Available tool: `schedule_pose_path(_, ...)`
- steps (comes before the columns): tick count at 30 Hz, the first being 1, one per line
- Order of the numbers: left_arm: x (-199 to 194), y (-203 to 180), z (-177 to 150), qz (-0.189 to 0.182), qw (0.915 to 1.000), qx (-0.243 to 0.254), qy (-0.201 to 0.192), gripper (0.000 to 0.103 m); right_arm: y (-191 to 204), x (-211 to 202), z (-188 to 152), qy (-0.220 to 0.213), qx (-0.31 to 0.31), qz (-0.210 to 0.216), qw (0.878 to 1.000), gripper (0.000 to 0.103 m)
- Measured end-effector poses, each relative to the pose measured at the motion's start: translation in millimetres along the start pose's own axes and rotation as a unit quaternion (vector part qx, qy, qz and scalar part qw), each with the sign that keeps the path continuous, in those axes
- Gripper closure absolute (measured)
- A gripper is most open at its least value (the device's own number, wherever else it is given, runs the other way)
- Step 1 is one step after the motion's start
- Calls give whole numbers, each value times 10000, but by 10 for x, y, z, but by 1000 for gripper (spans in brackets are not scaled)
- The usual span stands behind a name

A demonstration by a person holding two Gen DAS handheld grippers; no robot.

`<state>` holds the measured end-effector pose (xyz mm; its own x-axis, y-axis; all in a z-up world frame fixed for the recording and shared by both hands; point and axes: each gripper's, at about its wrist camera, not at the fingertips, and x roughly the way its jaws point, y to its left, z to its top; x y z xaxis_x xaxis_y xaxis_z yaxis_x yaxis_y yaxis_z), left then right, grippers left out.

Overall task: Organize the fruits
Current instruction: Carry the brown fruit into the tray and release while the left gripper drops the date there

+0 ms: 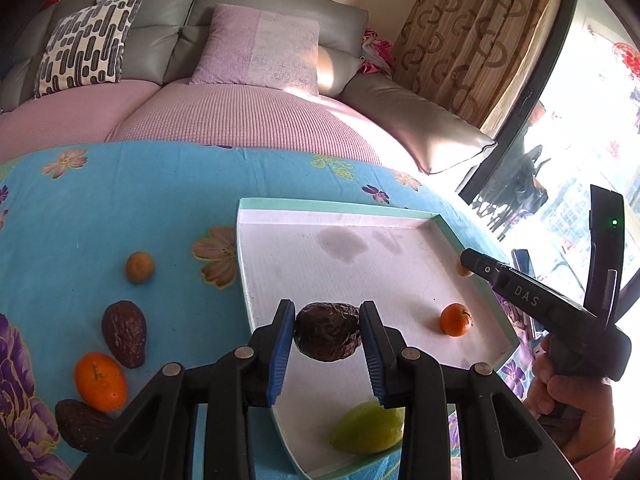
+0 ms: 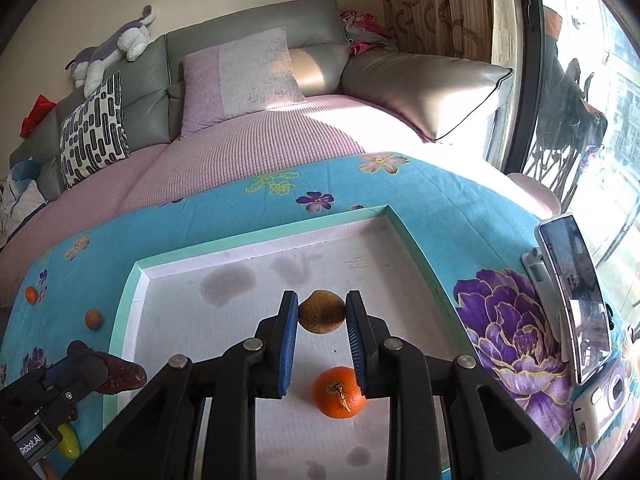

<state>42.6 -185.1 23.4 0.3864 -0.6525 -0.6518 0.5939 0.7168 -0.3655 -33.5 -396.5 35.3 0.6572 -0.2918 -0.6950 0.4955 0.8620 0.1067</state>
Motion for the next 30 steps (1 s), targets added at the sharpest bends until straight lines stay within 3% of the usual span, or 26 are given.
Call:
schedule_pose_path(9, 289, -24, -89, 222, 9992, 123, 315, 68, 284, 409, -187, 654, -395, 188, 9969, 77)
schedule_pose_path(13, 390, -3, -132, 244, 9985, 85, 485, 68, 330, 425, -216, 668, -529, 119, 9963, 77)
schedule_pose_path(23, 349, -23, -100, 207, 9986, 143, 470, 66, 328, 397, -190, 663, -490, 177, 9964, 76)
schedule_pose_path(26, 297, -38, -82, 198, 9986, 195, 447, 59, 336, 350, -166, 598, -507, 152, 9968, 72)
schedule_pose_path(30, 182, -34, -41, 197, 9989, 224, 352, 58, 351, 271, -127, 493, -493, 117, 9975, 72)
